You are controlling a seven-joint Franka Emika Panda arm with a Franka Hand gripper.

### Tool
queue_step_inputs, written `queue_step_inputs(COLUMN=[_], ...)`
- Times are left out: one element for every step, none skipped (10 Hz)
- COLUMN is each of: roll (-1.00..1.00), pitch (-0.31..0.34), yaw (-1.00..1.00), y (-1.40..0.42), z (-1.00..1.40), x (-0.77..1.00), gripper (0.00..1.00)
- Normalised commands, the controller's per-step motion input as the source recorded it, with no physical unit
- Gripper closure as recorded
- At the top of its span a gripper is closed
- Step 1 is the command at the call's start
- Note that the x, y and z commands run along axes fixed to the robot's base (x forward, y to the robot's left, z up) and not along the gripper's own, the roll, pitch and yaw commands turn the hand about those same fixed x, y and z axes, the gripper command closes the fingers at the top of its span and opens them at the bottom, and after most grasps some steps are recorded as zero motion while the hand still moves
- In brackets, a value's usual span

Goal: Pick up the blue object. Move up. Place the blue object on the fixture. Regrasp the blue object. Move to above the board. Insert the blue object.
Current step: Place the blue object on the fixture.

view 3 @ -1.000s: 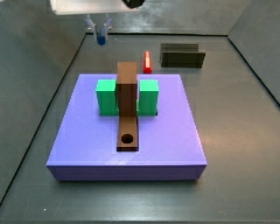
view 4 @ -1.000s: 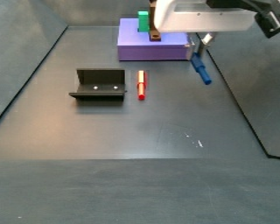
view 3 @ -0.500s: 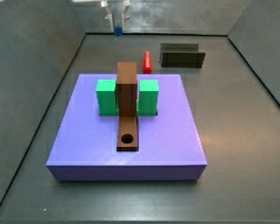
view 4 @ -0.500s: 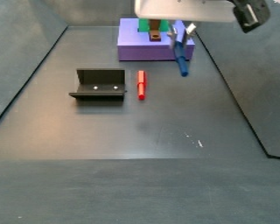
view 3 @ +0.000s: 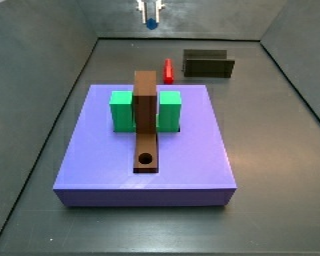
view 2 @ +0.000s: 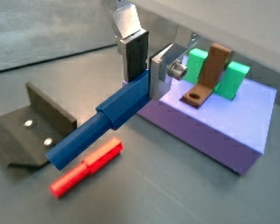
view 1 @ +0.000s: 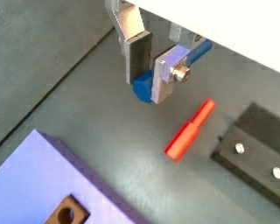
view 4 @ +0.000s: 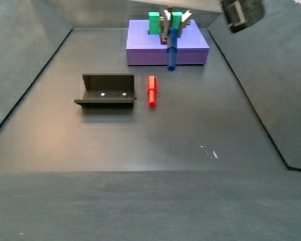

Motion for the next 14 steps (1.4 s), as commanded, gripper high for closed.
queue_step_inputs(roll=[-0.8,-0.72,-0.54,-0.04,0.27,0.17,0.06,-0.08,-0.11,-0.23,-0.36,-0.52,-0.58,-0.32], pitch=[-0.071,-0.04,0.0,0.0,0.066,0.0,0.0,0.0,0.0,0.0,0.0,-0.034,-0.1,-0.037], yaw=[-0.26,-0.25,-0.25,-0.29,-0.02,0.17,0.0,0.0,0.0,0.03,0.03,0.03,0.11,0.06], y=[0.0,0.0,0.0,0.0,0.01,0.08,0.0,0.0,0.0,0.0,0.0,0.03,0.12,0.08], z=[-0.02,-0.01,0.0,0.0,-0.08,-0.07,-0.1,-0.08,-0.04,-0.08,-0.12,-0.24,-0.37,-0.36], x=[0.84,0.87,0.89,0.88,0.44,0.0,0.26,0.61,0.85,0.97,0.95,0.83,0.63,0.55], gripper=[1.0,1.0,1.0,1.0,1.0,1.0,1.0,1.0,1.0,1.0,1.0,1.0,1.0,1.0])
